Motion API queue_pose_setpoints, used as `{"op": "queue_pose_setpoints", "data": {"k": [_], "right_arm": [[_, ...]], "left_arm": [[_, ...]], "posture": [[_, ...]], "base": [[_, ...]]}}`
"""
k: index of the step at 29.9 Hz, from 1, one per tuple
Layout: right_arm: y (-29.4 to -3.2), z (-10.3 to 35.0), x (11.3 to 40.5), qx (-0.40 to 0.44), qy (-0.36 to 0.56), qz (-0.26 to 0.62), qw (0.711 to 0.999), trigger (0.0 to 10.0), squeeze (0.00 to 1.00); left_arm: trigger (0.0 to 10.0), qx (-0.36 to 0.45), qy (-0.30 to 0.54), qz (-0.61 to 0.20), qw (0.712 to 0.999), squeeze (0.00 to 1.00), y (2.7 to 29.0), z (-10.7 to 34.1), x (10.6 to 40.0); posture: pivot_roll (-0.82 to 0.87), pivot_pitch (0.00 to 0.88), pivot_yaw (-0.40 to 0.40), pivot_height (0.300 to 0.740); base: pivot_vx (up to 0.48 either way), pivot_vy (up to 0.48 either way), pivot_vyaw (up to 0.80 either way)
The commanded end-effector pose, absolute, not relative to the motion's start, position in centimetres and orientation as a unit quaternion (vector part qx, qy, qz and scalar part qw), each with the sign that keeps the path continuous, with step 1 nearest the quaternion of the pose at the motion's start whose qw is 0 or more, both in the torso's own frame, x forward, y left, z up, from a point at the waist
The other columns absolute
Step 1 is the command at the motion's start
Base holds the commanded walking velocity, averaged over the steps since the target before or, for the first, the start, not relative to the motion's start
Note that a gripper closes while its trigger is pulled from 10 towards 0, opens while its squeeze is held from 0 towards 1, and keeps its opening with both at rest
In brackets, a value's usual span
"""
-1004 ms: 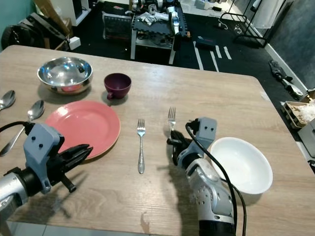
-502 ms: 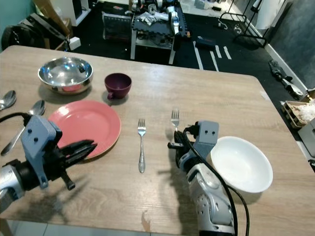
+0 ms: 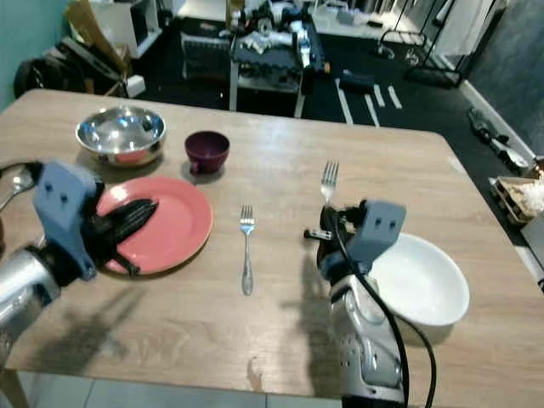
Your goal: Setting the table
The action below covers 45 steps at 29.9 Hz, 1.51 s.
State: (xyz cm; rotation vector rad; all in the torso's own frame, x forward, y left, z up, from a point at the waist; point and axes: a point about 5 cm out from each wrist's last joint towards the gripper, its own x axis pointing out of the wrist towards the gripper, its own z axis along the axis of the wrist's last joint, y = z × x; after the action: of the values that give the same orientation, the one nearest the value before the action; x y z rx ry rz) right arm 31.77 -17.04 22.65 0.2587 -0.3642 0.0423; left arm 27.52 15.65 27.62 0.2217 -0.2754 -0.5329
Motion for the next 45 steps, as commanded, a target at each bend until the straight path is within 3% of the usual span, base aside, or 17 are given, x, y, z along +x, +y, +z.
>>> {"op": "queue_pose_setpoints", "data": {"k": [1,11,45], "right_arm": [[-17.2,22.7,31.6,0.120,-0.187,0.014,0.975,10.0,0.00],[-18.5,21.9,32.0,0.106,-0.182,-0.022,0.977,10.0,0.00],[-19.2,19.9,32.4,0.108,-0.146,-0.038,0.983,10.0,0.00]], "left_arm": [[10.0,0.109,-0.132,-0.271,0.947,0.00,15.4,27.4,27.8],[10.0,0.100,-0.138,-0.266,0.949,0.00,14.0,27.2,29.3],[10.0,0.090,-0.128,-0.258,0.953,0.00,13.3,25.8,30.4]], "posture": [[0.16,0.029,0.047,0.740],[0.14,0.016,0.045,0.740],[0.13,0.022,0.036,0.740]], "base": [[0.000,0.000,0.00],[0.000,0.000,-0.14],[0.000,0.000,-0.73]]}}
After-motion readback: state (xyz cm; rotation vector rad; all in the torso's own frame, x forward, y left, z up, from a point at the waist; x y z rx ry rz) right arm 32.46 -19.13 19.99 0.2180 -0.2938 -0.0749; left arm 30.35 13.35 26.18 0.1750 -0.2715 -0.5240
